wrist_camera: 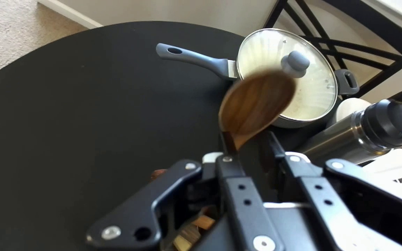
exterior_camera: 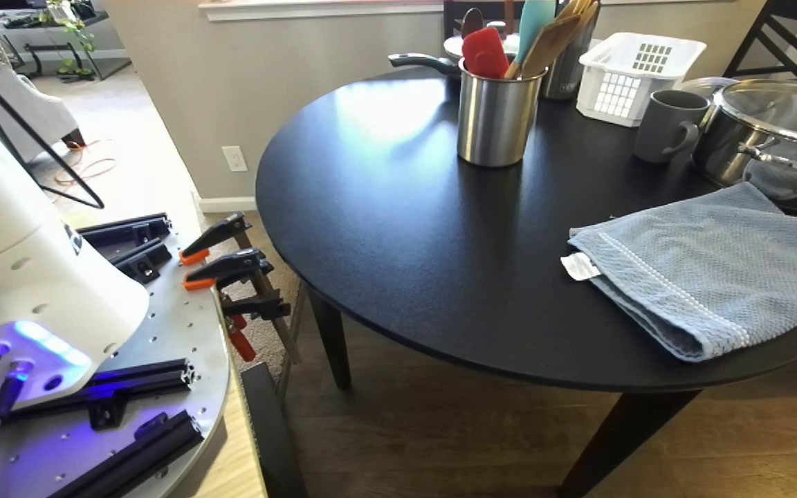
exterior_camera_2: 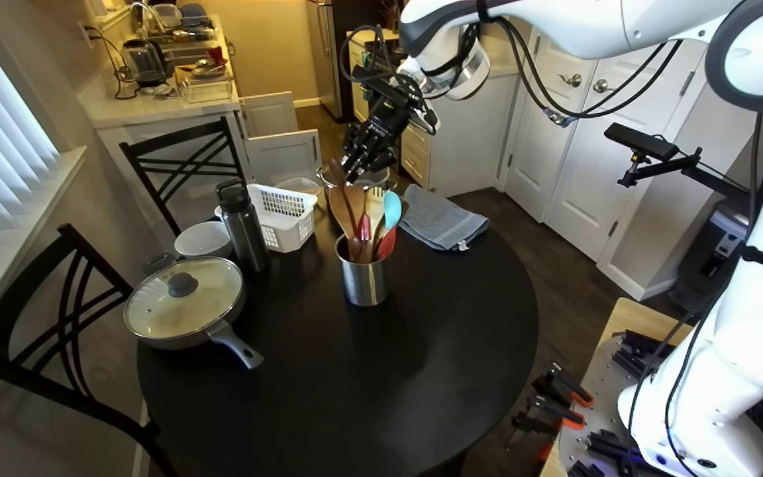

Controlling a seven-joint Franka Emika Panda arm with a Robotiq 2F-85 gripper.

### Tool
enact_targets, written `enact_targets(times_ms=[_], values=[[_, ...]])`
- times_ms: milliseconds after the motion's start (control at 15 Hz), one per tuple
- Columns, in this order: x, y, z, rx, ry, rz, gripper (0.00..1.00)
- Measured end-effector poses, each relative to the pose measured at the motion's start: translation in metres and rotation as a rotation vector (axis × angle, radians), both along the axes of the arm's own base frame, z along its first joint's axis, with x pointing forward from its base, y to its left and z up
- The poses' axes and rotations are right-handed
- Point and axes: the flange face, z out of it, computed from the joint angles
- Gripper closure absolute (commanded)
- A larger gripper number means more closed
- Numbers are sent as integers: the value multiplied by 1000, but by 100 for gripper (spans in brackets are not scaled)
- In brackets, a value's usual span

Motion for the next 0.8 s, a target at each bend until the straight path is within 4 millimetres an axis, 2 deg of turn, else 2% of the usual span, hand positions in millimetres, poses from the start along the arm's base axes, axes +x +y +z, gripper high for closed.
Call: enact_targets(times_ms=[467,800], values=[[1,-2,2,2,-13,10,0],[-1,-4,-1,-74,-49,75,0]])
